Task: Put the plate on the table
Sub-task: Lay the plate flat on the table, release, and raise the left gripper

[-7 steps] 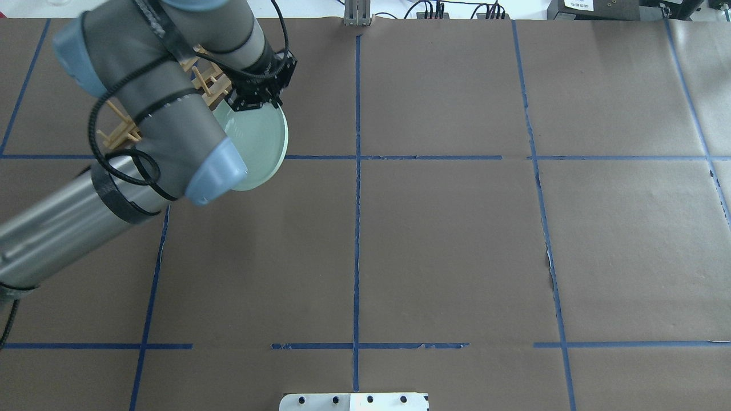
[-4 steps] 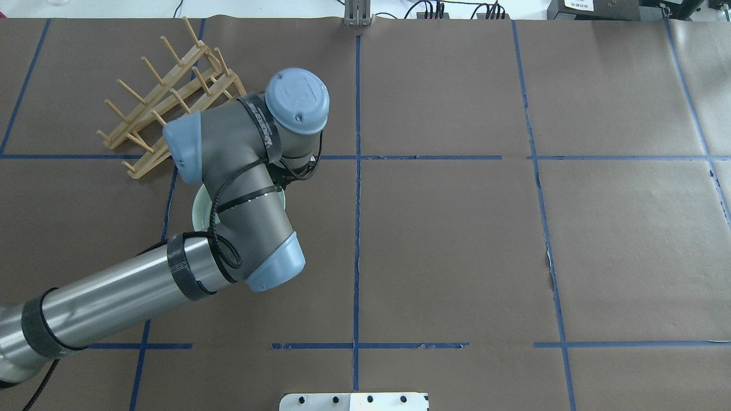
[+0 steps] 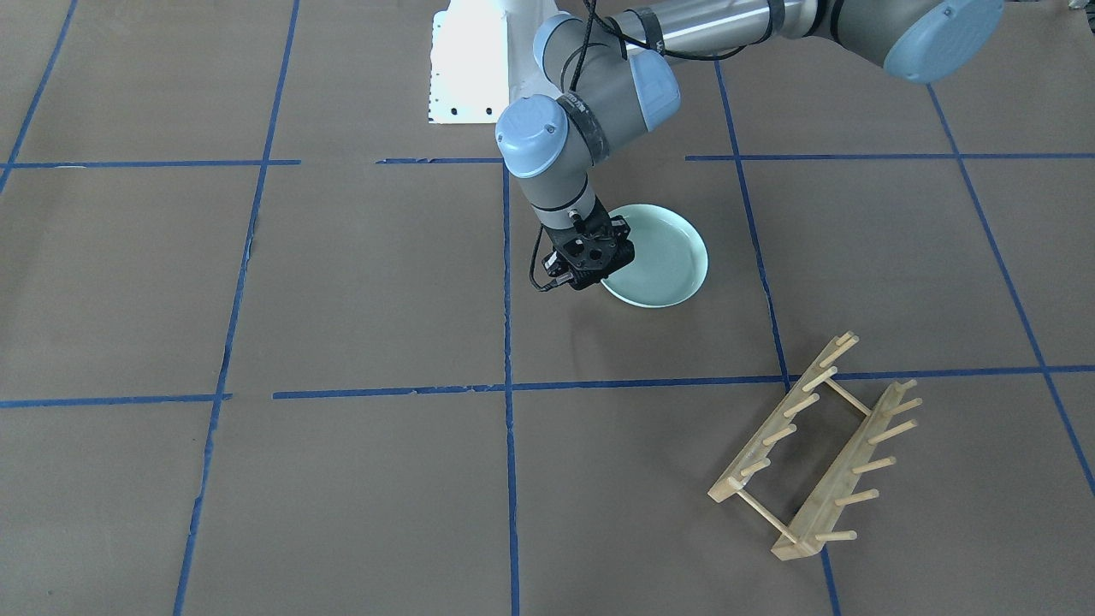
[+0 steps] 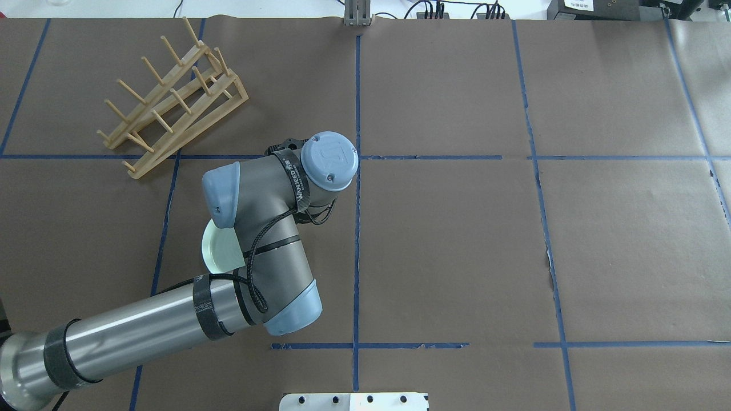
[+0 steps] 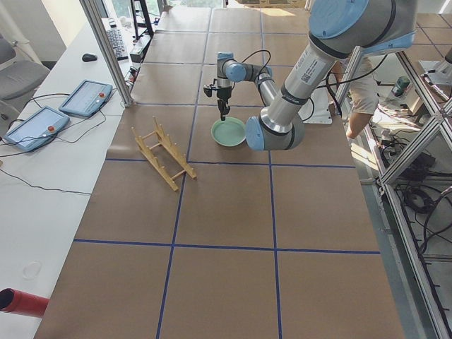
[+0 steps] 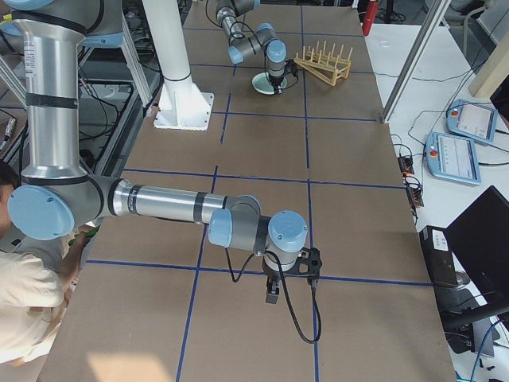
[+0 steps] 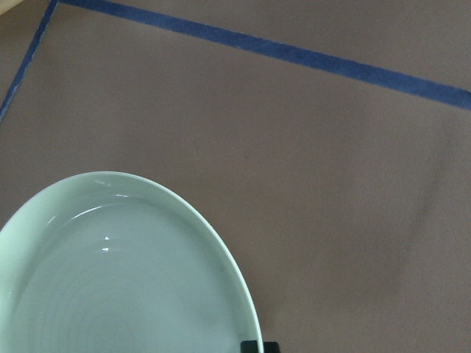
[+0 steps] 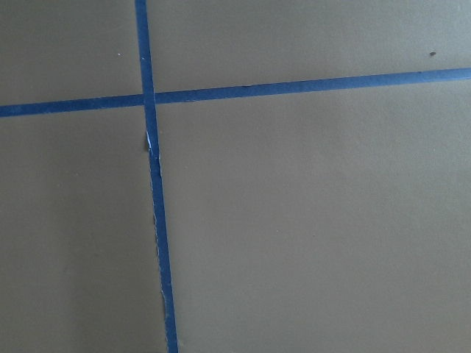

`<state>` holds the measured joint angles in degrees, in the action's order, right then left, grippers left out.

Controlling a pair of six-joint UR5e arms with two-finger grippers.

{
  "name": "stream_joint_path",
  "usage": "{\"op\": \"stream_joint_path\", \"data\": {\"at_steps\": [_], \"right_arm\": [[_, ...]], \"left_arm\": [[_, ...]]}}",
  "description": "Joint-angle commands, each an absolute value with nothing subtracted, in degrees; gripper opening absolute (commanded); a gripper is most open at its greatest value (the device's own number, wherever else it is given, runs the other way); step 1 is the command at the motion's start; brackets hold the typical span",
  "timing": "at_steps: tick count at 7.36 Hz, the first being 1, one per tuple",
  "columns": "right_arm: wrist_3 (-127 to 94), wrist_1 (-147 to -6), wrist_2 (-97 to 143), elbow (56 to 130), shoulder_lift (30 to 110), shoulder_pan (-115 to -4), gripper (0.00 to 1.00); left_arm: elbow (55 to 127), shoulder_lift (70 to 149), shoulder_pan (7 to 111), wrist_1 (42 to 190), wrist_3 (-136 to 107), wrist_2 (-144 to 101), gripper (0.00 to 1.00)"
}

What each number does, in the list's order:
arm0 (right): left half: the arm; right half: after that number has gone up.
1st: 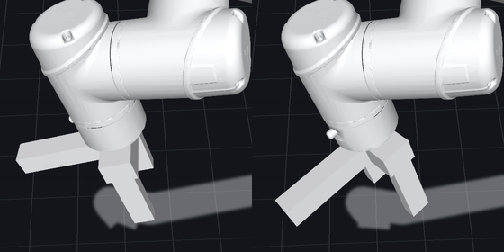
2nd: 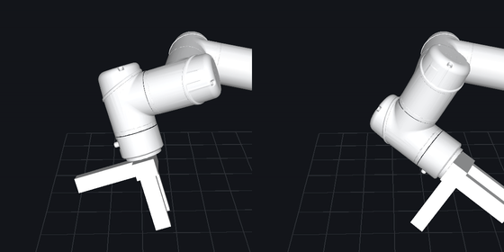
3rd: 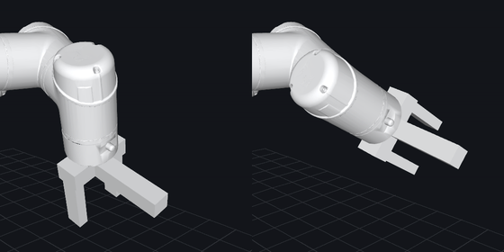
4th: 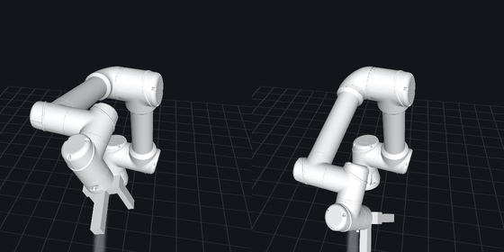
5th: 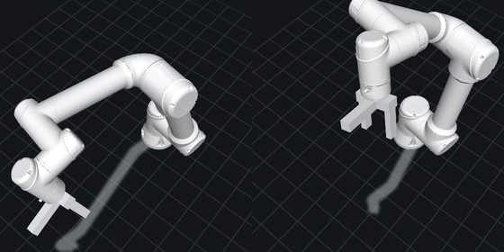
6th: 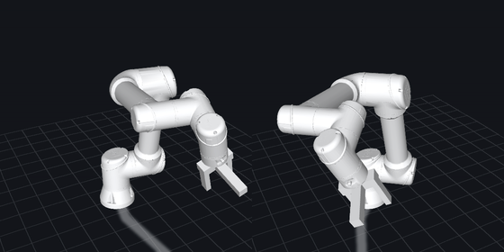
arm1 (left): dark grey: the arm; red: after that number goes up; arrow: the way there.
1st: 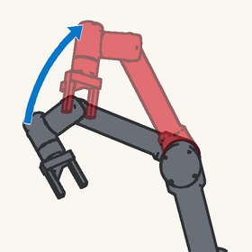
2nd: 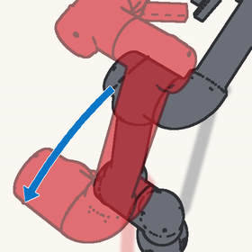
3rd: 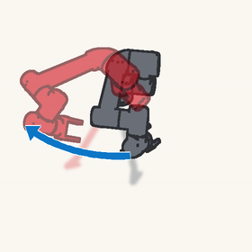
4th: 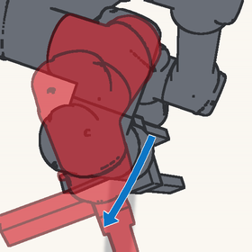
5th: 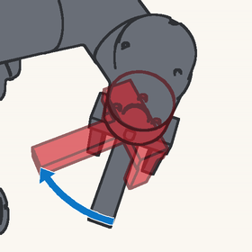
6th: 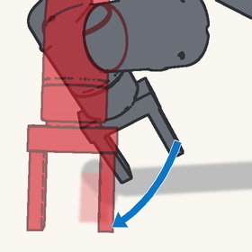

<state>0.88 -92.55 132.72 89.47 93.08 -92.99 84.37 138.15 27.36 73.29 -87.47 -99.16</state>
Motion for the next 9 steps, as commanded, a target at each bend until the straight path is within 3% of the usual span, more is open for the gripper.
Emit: {"op": "stream_joint_path", "data": {"at_steps": [1,4,7,9], "right_arm": [[0.9,-92.5,132.7,89.5,93.1,-93.0,1.00],[0.9,-92.5,132.7,89.5,93.1,-93.0,1.00],[0.9,-92.5,132.7,89.5,93.1,-93.0,1.00],[0.9,-92.5,132.7,89.4,93.1,-93.0,1.00]], "left_arm": [[85.2,137.4,27.1,76.4,-87.5,-99.1,1.00],[99.0,129.6,35.6,81.1,-74.2,-102.4,1.00],[101.6,119.9,56.5,84.3,-42.7,-119.6,1.00],[101.2,109.0,70.0,84.3,-14.0,-127.2,1.00]]}}
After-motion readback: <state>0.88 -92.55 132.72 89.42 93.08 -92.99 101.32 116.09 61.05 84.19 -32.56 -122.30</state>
